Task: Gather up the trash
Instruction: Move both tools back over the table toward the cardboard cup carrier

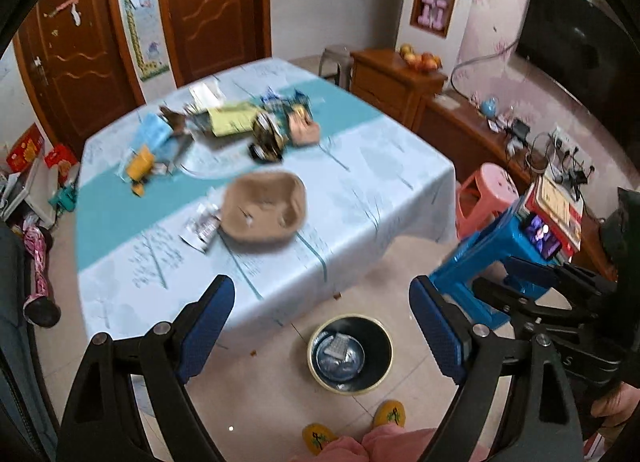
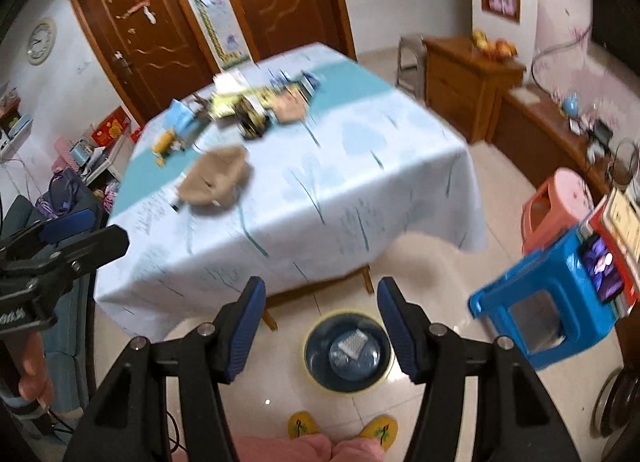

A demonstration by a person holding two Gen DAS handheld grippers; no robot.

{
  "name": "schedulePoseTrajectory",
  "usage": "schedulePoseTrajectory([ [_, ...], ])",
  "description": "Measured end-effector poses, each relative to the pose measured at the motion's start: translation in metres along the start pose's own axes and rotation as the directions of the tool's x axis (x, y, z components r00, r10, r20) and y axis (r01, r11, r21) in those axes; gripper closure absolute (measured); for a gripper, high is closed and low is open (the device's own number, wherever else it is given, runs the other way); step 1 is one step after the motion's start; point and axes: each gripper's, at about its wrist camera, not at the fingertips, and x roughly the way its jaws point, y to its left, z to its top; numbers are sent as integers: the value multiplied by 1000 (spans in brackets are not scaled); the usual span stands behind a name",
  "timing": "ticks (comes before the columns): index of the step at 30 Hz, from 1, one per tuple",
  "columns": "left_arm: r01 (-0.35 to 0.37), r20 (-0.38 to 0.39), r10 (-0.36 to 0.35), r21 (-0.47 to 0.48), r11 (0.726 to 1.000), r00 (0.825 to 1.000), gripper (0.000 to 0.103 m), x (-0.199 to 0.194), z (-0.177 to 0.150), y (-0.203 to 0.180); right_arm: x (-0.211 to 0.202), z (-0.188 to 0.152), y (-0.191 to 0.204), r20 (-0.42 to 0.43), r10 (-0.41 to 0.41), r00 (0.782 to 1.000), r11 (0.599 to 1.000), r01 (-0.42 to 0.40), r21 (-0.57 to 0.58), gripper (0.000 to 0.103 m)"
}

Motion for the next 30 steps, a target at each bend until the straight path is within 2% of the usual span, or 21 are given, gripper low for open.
schedulePoseTrajectory([
  [5,-15,61,17,-27,1000,998,15,-18,15,24,-16,15,22,52,8,999,999,-6,-38,45],
  [12,-49,119,55,-56,997,991,15,-22,32,49,-9,48,57,87,21,996,994,-11,-109,45],
  [18,-87,86,97,-112,990,992,15,1,40,74,18,75,80,74,25,997,992,-15,-124,45],
  [22,-125,39,133,-163,979,990,16,25,42,96,47,92,85,26,27,999,990,-23,-143,45],
  [25,-150,-1,152,-196,969,988,16,48,42,113,83,107,83,-48,42,998,988,-49,-145,45],
  [30,-202,-100,183,-247,948,978,16,91,39,131,141,124,75,-186,78,979,989,-99,-110,45],
])
